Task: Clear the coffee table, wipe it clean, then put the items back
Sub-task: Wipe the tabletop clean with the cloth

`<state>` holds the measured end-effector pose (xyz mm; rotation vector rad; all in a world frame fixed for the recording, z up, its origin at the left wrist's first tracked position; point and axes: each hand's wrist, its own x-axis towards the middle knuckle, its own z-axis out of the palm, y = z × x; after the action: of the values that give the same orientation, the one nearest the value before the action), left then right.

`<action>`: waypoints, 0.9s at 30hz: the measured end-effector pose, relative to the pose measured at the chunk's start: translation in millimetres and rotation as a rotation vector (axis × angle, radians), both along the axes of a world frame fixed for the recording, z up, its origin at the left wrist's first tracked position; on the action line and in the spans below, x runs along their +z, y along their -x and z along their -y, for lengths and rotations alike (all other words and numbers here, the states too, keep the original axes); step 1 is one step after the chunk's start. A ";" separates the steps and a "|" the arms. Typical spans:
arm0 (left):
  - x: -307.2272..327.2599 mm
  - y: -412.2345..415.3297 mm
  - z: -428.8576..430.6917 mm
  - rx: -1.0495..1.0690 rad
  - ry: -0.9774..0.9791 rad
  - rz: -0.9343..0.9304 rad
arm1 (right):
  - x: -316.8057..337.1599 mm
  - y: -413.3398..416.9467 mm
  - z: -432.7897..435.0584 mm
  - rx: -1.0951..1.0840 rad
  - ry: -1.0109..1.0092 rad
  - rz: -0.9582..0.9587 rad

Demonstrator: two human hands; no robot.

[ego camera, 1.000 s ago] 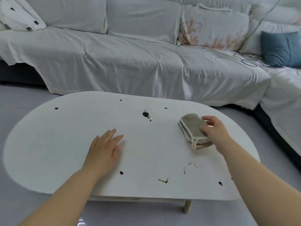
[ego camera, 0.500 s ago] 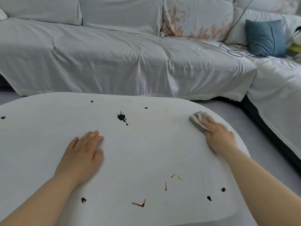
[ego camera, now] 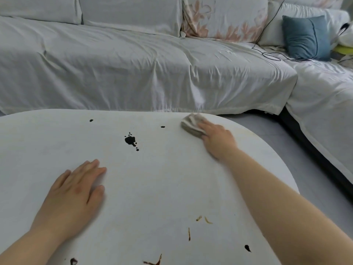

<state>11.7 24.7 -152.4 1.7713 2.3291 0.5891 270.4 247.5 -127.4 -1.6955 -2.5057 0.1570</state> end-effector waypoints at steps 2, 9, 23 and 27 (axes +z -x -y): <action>-1.4 0.4 0.0 0.002 -0.004 -0.004 | 4.4 -26.5 -14.1 -0.233 0.015 0.013; -2.9 0.8 1.3 0.008 -0.008 -0.032 | 0.1 67.8 -12.0 -0.259 0.016 0.009; -1.7 -0.2 0.5 -0.001 -0.001 -0.018 | 5.7 -25.9 -22.6 -0.197 -0.005 -0.008; -1.5 -1.0 0.5 0.005 0.001 -0.010 | 6.6 -65.9 -20.9 -0.573 0.051 -0.003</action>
<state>12.8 24.2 -153.9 1.7724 2.3405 0.5805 336.3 268.4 -120.8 -2.3382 -1.9206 0.1687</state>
